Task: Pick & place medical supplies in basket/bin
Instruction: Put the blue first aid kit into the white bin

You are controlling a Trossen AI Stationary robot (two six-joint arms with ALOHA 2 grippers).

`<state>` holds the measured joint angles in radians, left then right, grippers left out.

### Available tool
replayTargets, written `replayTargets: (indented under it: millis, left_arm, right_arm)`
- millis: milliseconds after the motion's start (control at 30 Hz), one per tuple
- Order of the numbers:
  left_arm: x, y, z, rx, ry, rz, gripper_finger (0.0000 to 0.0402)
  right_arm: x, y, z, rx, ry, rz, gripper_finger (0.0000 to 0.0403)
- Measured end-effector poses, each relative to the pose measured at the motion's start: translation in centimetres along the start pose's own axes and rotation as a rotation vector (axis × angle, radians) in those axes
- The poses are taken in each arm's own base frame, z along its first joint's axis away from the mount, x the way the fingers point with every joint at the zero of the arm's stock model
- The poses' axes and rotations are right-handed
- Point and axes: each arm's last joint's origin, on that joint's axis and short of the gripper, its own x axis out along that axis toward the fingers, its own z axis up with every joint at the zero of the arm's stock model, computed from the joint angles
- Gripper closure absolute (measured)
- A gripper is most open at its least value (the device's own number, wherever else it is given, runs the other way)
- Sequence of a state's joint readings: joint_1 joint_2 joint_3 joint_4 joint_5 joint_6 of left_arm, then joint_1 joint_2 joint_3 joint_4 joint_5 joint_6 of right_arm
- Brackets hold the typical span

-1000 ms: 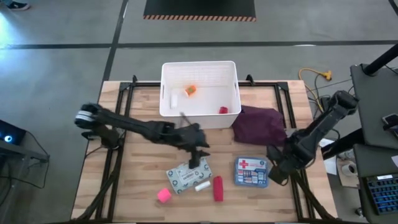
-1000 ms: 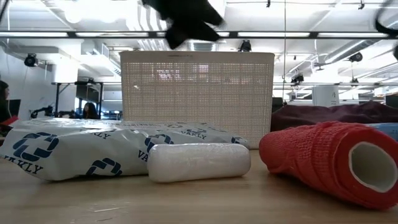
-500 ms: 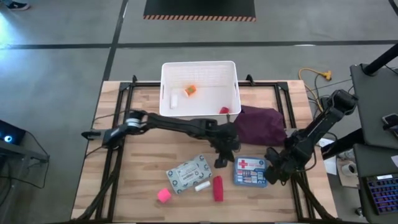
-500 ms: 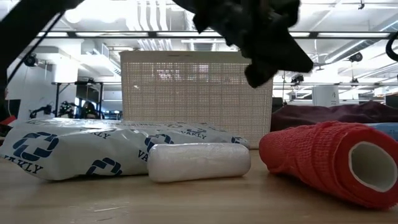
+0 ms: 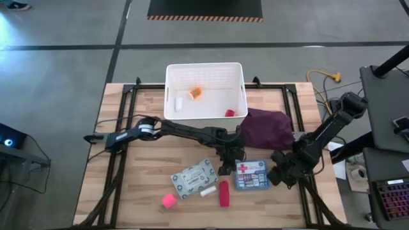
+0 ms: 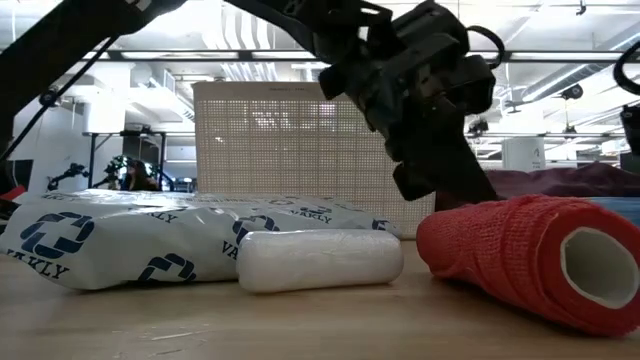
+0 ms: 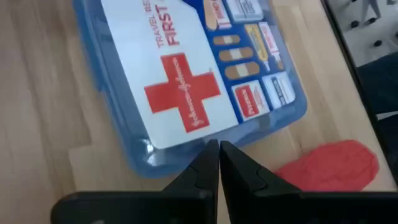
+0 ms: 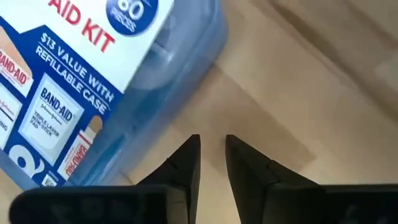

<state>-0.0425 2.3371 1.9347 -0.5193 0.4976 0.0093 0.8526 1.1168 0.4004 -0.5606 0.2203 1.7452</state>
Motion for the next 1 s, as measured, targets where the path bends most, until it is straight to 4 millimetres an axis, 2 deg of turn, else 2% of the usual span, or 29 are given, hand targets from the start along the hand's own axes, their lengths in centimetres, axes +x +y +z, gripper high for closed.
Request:
replayTargets:
  millis: [100,233,400,633,767,1000]
  left_arm:
    - [0.6,0.0,-1.1,-0.045,0.040,-0.002,0.0401]
    - [2.1,-0.4,-2.5,-0.096,0.065,-0.005,0.0401]
    - [2.7,-1.3,-2.4,-0.122,0.039,0.014,0.0401]
    - [2.6,-1.5,-2.1,-0.124,0.036,0.039,0.0401]
    - [2.7,-1.1,-2.8,-0.145,0.074,0.055,0.0401]
    - [2.4,-0.7,-2.9,-0.095,0.083,0.075,0.0401]
  right_arm:
    - [0.0,0.1,0.1,0.059,-0.016,0.012,0.0328]
    - [0.0,0.6,0.2,0.047,-0.042,0.062,0.0323]
    - [0.1,1.2,0.7,-0.010,-0.055,0.107,0.0311]
    - [0.1,1.5,1.7,-0.076,-0.077,0.102,0.0284]
    - [-1.7,4.0,2.2,-0.155,-0.071,0.197,0.0280]
    - [-7.0,8.4,3.3,-0.221,-0.180,0.301,0.0279]
